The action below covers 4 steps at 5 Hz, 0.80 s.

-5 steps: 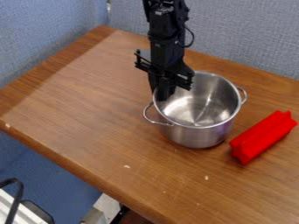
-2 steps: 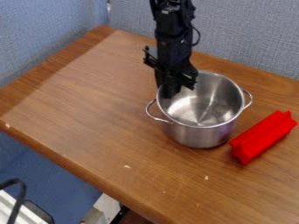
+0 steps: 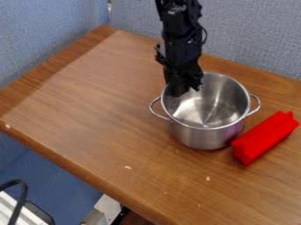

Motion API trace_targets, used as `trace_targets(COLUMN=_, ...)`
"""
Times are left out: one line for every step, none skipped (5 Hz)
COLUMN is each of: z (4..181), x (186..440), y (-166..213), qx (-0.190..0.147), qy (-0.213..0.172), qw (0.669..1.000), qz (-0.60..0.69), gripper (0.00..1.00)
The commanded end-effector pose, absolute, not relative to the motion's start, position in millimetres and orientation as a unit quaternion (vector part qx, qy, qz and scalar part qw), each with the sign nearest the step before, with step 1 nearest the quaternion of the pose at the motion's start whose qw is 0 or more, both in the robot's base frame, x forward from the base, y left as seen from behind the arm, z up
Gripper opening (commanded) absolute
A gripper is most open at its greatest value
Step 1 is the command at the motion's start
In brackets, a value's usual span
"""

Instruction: Move the red object from the metal pot to the table

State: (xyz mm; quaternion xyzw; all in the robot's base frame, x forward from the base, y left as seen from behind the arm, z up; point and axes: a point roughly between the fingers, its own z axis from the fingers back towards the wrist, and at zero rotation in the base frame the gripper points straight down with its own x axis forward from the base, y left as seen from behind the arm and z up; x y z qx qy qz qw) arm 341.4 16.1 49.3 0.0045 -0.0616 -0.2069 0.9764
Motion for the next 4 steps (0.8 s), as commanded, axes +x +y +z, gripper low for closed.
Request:
trace_targets(z=52.3, x=345, y=10, qx=0.001, qy=-0.087, qw=0.969, qz=-0.229, gripper=0.00)
trace_targets(z=66.8, x=346, y=8, qx=0.002, qy=-0.110, qw=0.967, qz=-0.231, gripper=0.00)
trace_targets(z=80.7, x=347, y=6, qx=0.000, qy=-0.132, qw=0.964, qz=-0.233, gripper=0.00)
trace_targets(z=92.7, x=347, y=6, qx=-0.004, qy=-0.148, qw=0.962, qz=-0.229, gripper=0.00)
